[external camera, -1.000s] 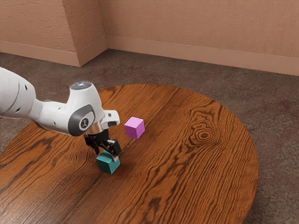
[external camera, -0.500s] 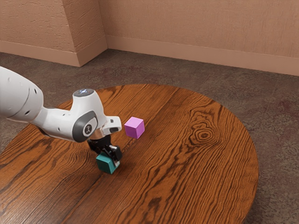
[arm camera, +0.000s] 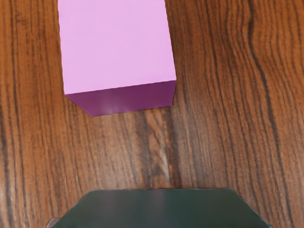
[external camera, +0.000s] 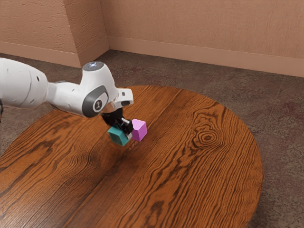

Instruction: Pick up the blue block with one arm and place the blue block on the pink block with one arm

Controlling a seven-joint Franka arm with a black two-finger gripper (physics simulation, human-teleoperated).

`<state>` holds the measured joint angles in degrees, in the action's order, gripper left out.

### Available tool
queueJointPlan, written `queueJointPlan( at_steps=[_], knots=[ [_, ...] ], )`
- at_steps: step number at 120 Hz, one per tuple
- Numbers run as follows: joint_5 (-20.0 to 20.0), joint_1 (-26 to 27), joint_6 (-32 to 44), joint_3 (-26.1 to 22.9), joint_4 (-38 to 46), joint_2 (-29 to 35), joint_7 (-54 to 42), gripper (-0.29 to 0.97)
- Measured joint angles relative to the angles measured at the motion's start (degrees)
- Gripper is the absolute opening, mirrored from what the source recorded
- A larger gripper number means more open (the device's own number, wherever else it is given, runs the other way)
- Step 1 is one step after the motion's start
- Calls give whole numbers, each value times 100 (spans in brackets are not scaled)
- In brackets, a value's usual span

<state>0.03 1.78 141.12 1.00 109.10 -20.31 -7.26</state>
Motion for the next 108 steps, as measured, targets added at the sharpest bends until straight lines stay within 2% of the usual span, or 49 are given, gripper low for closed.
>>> queueJointPlan(
  at_steps=[21,79,108],
  knots=[
    [202,8,-441,-128,-990,-487,36,30],
    [304,-217,-1110,-195,-2418,-1407,32,31],
    [304,-282,-1305,-256,-2851,-1713,-11,31]
  ],
)
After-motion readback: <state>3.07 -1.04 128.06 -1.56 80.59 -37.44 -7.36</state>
